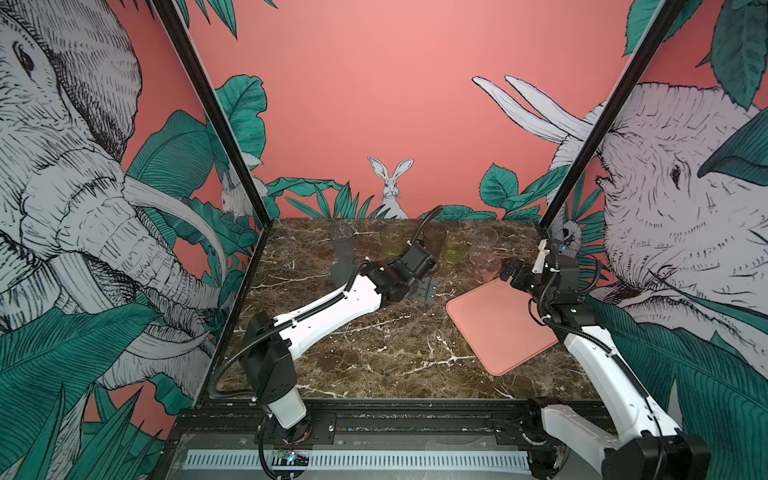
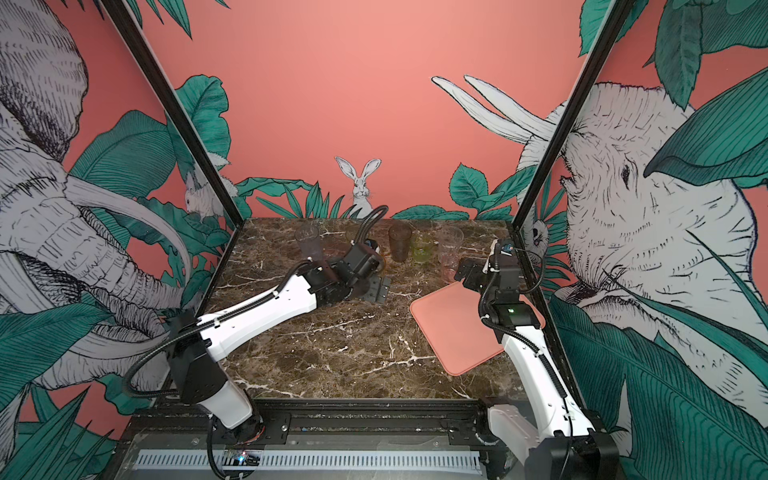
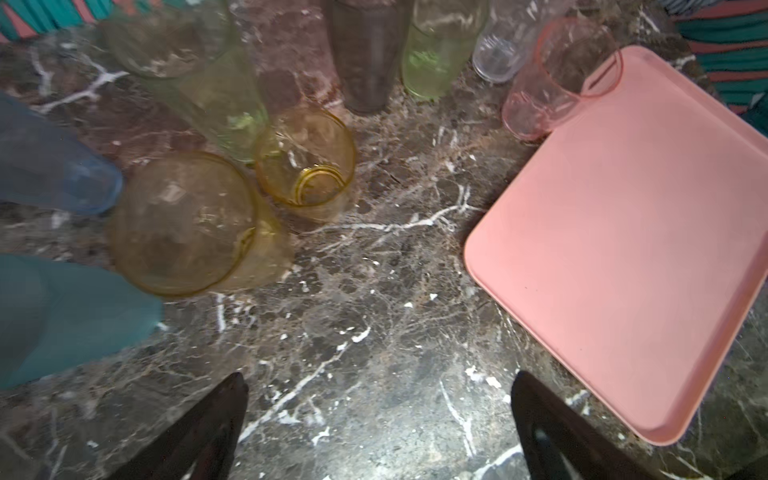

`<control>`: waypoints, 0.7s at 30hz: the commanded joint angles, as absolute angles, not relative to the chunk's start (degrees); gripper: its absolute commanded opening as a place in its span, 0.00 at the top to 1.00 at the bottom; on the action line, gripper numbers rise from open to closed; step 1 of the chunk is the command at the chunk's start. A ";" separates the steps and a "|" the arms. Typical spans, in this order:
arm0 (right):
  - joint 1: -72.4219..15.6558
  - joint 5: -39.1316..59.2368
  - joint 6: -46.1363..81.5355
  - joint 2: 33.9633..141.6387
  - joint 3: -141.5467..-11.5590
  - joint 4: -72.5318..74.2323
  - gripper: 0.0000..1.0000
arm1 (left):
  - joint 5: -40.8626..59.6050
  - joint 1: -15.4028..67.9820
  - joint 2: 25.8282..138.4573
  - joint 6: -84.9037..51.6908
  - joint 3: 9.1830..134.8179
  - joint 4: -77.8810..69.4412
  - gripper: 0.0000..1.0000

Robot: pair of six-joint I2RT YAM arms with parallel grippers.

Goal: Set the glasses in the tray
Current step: 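Reach the left gripper across to the pink tray's edge and grip it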

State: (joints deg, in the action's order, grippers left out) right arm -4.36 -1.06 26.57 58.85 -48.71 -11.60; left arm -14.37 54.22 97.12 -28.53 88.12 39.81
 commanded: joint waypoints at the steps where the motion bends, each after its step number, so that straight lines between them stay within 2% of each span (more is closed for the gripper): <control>1: -4.22 -0.44 27.03 59.80 -48.93 -10.81 0.01 | -10.00 56.05 99.93 -32.41 90.43 40.32 0.00; 7: -4.07 -5.16 27.14 61.35 -43.89 -6.36 0.01 | -6.70 58.58 109.29 -36.00 96.82 41.38 0.00; 15: -3.85 -5.72 29.83 62.50 -45.26 -10.29 0.01 | -5.95 61.99 120.07 -41.59 104.23 40.75 0.00; 21: -3.78 -6.33 36.42 62.61 -42.90 -9.17 0.01 | -11.04 64.37 126.70 -40.96 110.99 45.79 0.00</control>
State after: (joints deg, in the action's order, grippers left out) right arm -4.01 -4.56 31.90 63.16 -44.29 -10.70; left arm -8.82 63.59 126.50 -39.44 108.20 42.22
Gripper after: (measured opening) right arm 0.990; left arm 0.995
